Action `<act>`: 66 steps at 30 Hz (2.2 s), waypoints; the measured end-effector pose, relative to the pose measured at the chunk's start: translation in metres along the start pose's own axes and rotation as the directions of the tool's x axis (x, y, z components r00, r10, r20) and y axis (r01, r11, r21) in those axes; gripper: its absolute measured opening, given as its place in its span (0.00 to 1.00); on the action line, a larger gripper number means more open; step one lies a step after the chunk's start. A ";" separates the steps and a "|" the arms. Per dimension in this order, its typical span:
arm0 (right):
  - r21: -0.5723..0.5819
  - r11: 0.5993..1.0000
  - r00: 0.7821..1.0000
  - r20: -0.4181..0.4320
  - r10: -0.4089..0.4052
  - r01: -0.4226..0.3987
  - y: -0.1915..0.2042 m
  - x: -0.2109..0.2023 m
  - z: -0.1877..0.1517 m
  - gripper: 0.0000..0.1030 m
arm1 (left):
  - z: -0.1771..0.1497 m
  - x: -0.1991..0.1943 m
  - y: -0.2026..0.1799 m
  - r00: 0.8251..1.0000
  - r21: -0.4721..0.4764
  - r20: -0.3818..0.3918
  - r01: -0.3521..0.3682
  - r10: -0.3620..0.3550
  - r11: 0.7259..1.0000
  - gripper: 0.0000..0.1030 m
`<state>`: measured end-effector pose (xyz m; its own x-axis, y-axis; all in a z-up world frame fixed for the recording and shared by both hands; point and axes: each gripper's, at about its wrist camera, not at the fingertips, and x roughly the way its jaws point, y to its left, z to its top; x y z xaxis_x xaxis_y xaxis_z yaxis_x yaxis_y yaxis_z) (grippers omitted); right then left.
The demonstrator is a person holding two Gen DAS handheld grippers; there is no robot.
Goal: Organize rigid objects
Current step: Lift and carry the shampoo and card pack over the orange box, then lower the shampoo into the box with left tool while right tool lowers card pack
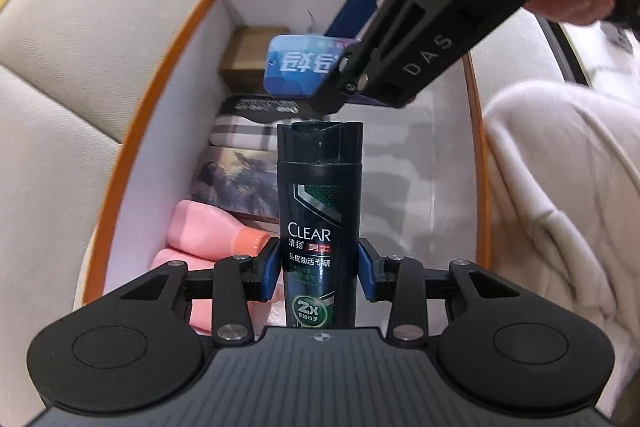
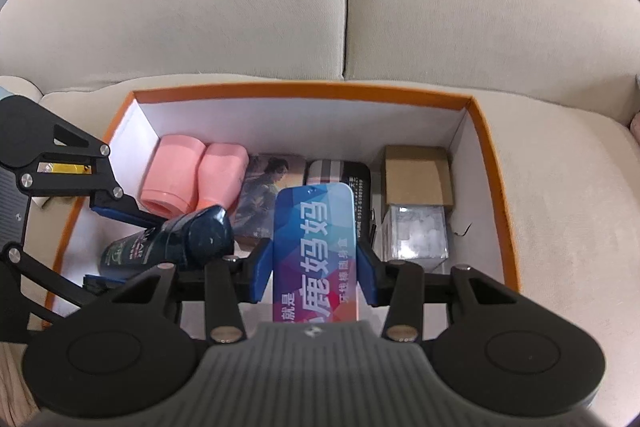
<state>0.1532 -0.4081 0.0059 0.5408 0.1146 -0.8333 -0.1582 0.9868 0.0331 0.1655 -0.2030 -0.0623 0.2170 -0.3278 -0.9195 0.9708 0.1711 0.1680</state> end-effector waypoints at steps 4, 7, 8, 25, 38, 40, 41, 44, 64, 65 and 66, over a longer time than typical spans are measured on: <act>0.007 1.000 1.000 -0.029 0.009 -0.009 -0.005 0.014 -0.003 0.44 | 0.011 0.019 -0.004 0.999 0.059 -0.045 0.027 -0.024 0.998 0.43; 0.011 1.000 0.999 -0.045 0.019 -0.018 -0.009 0.022 -0.005 0.44 | 0.017 0.034 -0.009 0.996 0.103 -0.080 0.043 -0.035 0.994 0.43; 0.013 1.000 0.999 -0.049 0.022 -0.021 -0.010 0.024 -0.006 0.44 | 0.018 0.038 -0.011 0.995 0.113 -0.088 0.050 -0.040 0.992 0.43; 0.021 0.997 0.989 -0.129 0.071 -0.069 -0.025 0.039 -0.004 0.44 | 0.012 0.060 0.008 0.982 0.056 -0.179 0.066 -0.055 0.996 0.45; -0.113 0.987 0.973 -0.215 0.085 -0.112 -0.010 0.033 -0.002 0.44 | -0.013 0.015 0.019 0.996 -0.203 -0.059 0.046 -0.059 0.978 0.59; -0.123 0.988 0.969 -0.238 0.065 -0.096 -0.009 0.035 -0.001 0.44 | -0.015 0.008 0.027 0.998 -0.259 -0.034 0.046 -0.057 0.965 0.59; -0.126 0.988 0.967 -0.248 0.057 -0.090 -0.009 0.036 -0.001 0.44 | -0.018 0.003 0.028 0.999 -0.288 -0.018 0.041 -0.049 0.957 0.59; -0.137 0.984 0.962 -0.263 0.071 -0.110 -0.006 0.036 0.002 0.44 | -0.018 -0.015 0.034 1.000 -0.365 0.012 0.004 0.001 0.931 0.59; -0.607 0.557 0.782 -0.609 0.132 -0.567 0.122 0.062 0.021 0.44 | -0.122 -0.080 0.058 0.992 -0.897 0.079 0.027 0.101 0.440 0.59; -0.604 0.538 0.762 -0.636 0.119 -0.588 0.126 0.067 0.023 0.44 | -0.125 -0.079 0.057 0.991 -0.905 0.084 0.034 0.100 0.425 0.59; -0.598 0.516 0.739 -0.666 0.107 -0.613 0.131 0.072 0.024 0.44 | -0.129 -0.080 0.056 0.991 -0.911 0.089 0.042 0.097 0.410 0.59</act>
<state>0.1909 -0.2676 -0.0364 -0.1673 0.1142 -0.9793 -0.9074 0.3706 0.1982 0.1893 -0.0469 -0.0255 0.3185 -0.3912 -0.8634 0.3136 0.9031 -0.2935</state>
